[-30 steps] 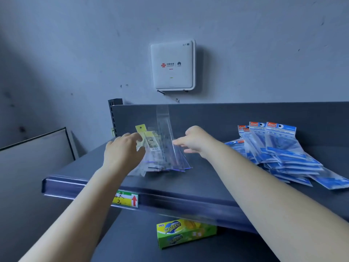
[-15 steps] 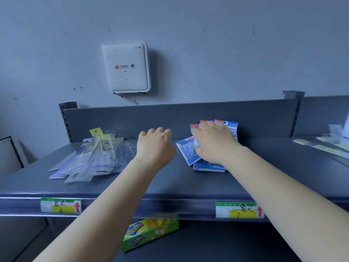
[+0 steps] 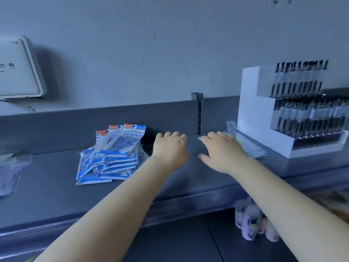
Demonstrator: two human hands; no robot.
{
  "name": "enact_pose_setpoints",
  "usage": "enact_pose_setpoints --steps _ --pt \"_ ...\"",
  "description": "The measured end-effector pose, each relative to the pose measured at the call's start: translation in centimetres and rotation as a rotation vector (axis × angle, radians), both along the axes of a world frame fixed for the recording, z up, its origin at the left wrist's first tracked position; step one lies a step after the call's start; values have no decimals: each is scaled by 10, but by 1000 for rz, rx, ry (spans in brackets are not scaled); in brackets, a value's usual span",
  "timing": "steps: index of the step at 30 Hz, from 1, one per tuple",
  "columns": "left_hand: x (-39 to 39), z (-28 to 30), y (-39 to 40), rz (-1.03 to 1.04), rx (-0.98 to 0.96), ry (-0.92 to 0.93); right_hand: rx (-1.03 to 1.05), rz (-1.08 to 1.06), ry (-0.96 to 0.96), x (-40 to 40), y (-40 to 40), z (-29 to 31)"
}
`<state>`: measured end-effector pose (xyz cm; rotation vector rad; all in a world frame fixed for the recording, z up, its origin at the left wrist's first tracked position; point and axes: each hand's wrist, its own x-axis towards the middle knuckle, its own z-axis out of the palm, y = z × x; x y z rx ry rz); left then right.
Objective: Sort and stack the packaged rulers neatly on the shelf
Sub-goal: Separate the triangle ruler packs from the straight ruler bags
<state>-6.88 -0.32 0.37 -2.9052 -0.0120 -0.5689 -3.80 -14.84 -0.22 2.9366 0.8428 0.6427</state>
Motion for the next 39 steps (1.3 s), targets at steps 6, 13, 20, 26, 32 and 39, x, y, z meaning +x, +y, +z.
enact_pose_setpoints --steps 6,13,20,26,32,39 --pt "47 -7 -60 -107 -61 117 58 -120 143 50 -77 -10" --pt "94 -12 -90 -141 -147 283 48 -237 423 97 -106 -13" --pt "122 -26 -84 -166 -275 362 282 -201 592 121 -102 -6" --pt "131 -25 -81 -152 -426 334 326 -244 649 133 -85 1" --pt "131 -24 -79 -162 -478 371 289 -348 717 134 -76 12" --pt "130 -24 -74 -167 -642 367 267 -372 746 130 -72 13"
